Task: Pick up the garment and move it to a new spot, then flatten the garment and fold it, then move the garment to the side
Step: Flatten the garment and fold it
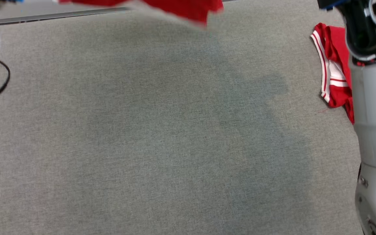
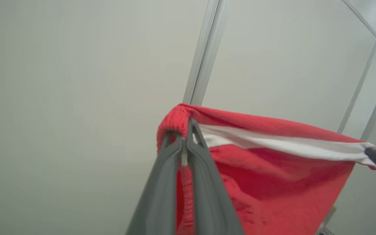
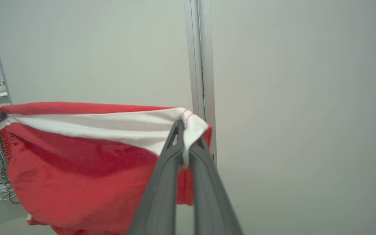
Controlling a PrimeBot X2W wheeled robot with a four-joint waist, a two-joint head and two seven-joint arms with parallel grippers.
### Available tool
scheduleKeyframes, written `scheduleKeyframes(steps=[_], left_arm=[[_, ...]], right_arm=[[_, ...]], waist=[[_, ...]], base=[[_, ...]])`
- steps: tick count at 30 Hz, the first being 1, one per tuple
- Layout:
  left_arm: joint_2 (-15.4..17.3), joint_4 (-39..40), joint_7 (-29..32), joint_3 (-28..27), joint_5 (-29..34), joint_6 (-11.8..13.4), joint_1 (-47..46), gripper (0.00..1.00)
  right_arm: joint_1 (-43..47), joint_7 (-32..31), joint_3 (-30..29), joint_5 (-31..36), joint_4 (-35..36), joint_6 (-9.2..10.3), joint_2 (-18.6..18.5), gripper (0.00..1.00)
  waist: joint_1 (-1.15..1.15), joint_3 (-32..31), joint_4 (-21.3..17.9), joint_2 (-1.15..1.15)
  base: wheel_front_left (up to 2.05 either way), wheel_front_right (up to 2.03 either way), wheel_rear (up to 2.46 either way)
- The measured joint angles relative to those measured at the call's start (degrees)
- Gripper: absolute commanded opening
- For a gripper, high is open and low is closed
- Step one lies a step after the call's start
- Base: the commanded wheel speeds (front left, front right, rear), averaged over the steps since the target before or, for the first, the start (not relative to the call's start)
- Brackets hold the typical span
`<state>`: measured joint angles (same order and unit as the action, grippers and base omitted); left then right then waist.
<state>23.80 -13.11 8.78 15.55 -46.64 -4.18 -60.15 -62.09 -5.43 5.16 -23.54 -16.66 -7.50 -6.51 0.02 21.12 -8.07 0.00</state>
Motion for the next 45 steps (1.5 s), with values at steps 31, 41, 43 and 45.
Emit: scheduleKeyframes(steps=[31,41,43,45], left_arm=[[7.2,1.2,-8.9,23.3,-11.5,-3.3,43.1,0.00],[14.7,19.4,3.1,26.2,-20.8,4.4,58.5,0.00],[16.2,23.7,4.4,26.3,-22.6,6.2,61.2,0.00],[17.2,27.5,4.8,26.2,-24.0,7.3,63.2,0.00]], right_arm=[[39.8,-15.3,10.3,-11.7,-3.1,-0.05,-15.9,0.00],[66.5,-41.5,-6.0,-6.5,23.2,-0.03,-10.8,0.00],[71.5,-46.1,-9.7,-4.4,29.9,-0.03,-8.6,0.00],[74.8,-49.7,-12.8,-2.5,35.8,-0.03,-6.6,0.00]], waist=[[-0.03,-8.4,4.5,0.00],[-0.03,-12.5,6.1,0.00],[-0.03,-12.5,6.4,0.00],[-0.03,-12.4,6.6,0.00]], base=[[0.00,0.00,0.00],[0.00,0.00,0.00],[0.00,0.00,0.00],[0.00,0.00,0.00]])
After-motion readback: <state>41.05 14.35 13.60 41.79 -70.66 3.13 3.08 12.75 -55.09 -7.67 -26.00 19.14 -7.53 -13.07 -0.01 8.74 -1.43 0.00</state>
